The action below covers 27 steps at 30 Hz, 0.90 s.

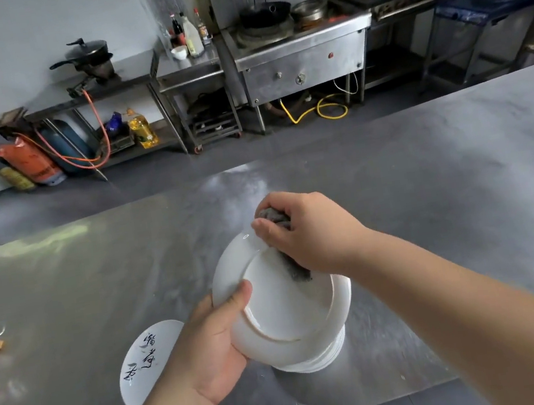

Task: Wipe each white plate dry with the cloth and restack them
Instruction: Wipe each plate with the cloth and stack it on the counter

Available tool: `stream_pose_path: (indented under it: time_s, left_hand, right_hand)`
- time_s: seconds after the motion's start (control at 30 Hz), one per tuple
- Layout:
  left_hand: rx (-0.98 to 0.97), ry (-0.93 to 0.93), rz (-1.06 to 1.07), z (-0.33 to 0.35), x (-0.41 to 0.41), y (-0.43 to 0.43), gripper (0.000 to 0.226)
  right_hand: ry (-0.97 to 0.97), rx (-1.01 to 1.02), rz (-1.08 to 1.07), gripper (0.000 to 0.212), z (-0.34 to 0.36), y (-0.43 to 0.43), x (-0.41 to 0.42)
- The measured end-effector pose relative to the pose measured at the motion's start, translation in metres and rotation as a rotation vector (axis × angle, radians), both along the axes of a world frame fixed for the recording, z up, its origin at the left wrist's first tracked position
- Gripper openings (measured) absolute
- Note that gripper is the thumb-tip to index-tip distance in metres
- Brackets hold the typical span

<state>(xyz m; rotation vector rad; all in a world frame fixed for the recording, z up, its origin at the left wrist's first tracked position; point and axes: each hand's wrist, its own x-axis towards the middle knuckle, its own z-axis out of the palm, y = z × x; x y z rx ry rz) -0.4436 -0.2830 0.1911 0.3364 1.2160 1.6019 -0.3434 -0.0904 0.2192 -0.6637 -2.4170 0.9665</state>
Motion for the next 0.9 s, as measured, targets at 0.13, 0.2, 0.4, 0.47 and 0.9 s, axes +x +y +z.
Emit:
stream_pose_path:
  time_s: [0.13,0.2,0.4,0.47,0.9]
  left_hand:
    - [0.037,0.037,0.104,-0.006,0.007,-0.002,0.046]
    - [0.06,0.018,0.165,-0.012,0.013,-0.007,0.043]
    - [0.036,-0.1,0.221,-0.016,0.012,-0.013,0.048]
    - [-0.007,-0.107,0.138,-0.012,0.011,-0.016,0.049]
    - [0.007,-0.133,0.299,-0.013,0.011,-0.002,0.052]
  right_hand:
    - [0.174,-0.205,-0.233,0.015,-0.022,-0.017,0.01]
    - [0.193,-0.393,-0.325,0.018,-0.039,-0.027,0.017]
    - [0.134,-0.575,-0.377,0.03,-0.061,-0.037,0.01]
    - [0.099,-0.363,-0.317,0.031,-0.043,-0.017,0.005]
    - [0.21,-0.7,-0.479,0.024,-0.065,-0.062,0.003]
